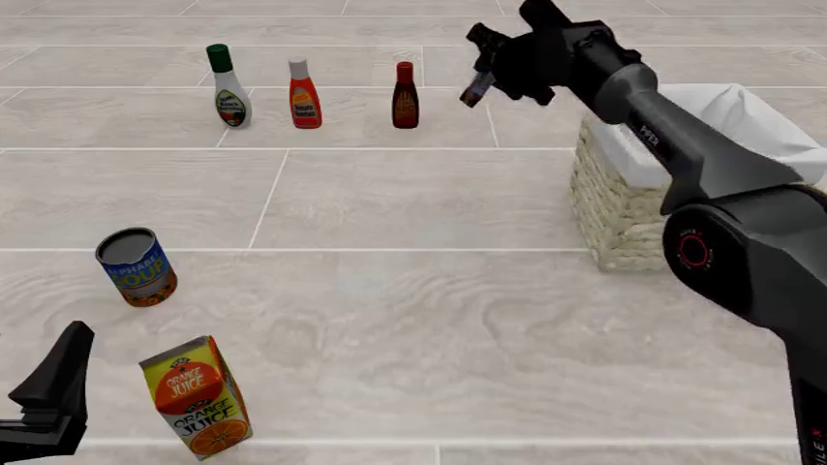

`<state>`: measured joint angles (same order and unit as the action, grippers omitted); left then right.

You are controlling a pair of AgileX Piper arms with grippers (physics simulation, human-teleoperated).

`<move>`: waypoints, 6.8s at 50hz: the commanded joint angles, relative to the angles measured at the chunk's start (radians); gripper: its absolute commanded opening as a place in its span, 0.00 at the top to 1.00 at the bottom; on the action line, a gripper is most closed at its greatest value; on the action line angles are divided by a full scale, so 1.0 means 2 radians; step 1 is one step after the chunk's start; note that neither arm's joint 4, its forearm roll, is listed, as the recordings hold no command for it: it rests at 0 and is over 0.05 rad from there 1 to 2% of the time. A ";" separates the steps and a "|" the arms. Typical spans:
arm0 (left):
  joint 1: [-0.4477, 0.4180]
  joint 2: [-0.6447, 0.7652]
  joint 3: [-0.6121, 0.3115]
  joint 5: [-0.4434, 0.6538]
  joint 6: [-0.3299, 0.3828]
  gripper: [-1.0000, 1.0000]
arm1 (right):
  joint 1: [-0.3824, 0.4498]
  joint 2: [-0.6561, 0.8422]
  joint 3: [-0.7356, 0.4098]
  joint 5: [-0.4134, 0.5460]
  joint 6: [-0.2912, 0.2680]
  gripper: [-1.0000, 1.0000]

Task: Pick the chocolate pudding and place it in the basket.

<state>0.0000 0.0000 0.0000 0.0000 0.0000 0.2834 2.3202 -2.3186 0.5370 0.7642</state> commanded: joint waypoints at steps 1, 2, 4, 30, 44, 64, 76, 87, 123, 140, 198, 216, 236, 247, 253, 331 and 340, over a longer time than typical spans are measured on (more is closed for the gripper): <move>0.000 0.000 0.000 0.000 0.000 0.00 | -0.006 -0.050 0.051 -0.040 -0.045 1.00; 0.000 0.000 0.000 0.000 0.000 0.00 | -0.006 -0.055 0.056 -0.044 -0.050 1.00; 0.000 0.000 0.000 0.000 0.000 0.00 | -0.007 -0.066 0.070 -0.053 -0.063 1.00; 0.000 0.000 0.000 0.000 0.000 0.00 | -0.027 -0.198 0.240 -0.155 -0.153 1.00; 0.000 0.000 0.000 0.000 0.000 0.00 | -0.056 -0.280 0.344 -0.225 -0.199 1.00; 0.000 0.000 0.000 0.000 0.000 0.00 | -0.092 -0.397 0.461 -0.299 -0.265 1.00; 0.000 0.000 0.000 0.000 0.000 0.00 | -0.092 -0.432 0.482 -0.304 -0.292 1.00; 0.000 0.000 0.000 0.000 0.000 0.00 | -0.111 -0.468 0.511 -0.317 -0.319 1.00; 0.000 0.000 0.000 0.000 0.000 0.00 | -0.191 -0.510 0.558 -0.318 -0.362 1.00; 0.000 0.000 0.000 0.000 0.000 0.00 | -0.208 -0.494 0.540 -0.289 -0.383 1.00; 0.000 0.000 0.000 0.000 0.000 0.00 | -0.228 -0.337 0.401 -0.188 -0.320 1.00; 0.000 0.000 0.000 0.000 0.000 0.00 | -0.225 -0.313 0.372 -0.170 -0.314 1.00; 0.000 0.000 0.000 0.000 0.000 0.00 | -0.228 -0.282 0.351 -0.152 -0.299 1.00; 0.000 0.000 0.000 0.000 0.000 0.00 | -0.229 -0.275 0.353 -0.150 -0.290 1.00; 0.000 0.000 0.000 0.000 0.000 0.00 | -0.230 -0.273 0.359 -0.151 -0.286 1.00; 0.000 0.000 0.000 0.000 0.000 0.00 | -0.243 -0.197 0.369 -0.168 -0.249 1.00; 0.000 0.000 0.000 0.000 0.000 0.00 | -0.242 -0.185 0.369 -0.171 -0.245 1.00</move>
<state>0.0000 0.0000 0.0000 0.0000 0.0000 -0.2012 1.9292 -1.5788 0.2018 0.2565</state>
